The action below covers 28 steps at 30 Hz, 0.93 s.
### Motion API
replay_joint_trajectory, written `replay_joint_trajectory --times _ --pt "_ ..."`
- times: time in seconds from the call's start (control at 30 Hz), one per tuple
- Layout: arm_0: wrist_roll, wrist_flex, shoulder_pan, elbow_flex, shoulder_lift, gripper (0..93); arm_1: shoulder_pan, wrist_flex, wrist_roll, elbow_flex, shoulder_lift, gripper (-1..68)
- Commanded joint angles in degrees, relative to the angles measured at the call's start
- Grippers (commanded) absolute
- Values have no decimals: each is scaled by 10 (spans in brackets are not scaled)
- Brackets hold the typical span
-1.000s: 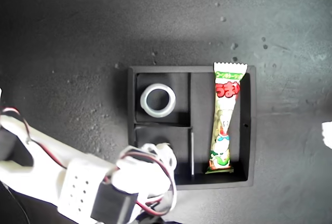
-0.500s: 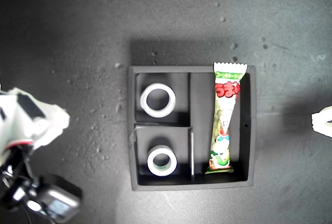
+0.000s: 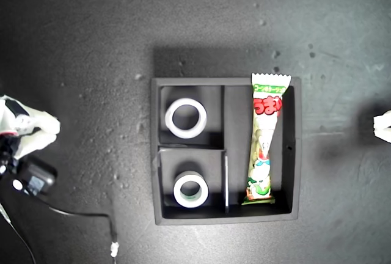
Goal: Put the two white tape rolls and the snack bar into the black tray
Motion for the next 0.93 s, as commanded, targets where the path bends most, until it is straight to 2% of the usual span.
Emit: replay_joint_trajectory --times 0.0,0.1,0.17,0.2,0.33,0.53,0.9 --pt "-11 17 -2 54 67 0 1 25 11 7 4 -1" --pt "-23 27 -4 56 67 0 31 64 -20 7 -4 -1" --pt "-30 31 -1 56 67 2 52 83 -115 7 -4 0" --pt "-15 31 -1 56 67 2 54 82 -170 7 1 0" --pt "71 35 -5 56 67 2 53 82 -179 7 4 0" --pt "41 58 0 56 67 2 50 82 -177 7 4 0" --pt "41 58 0 56 67 2 47 82 -177 7 4 0"
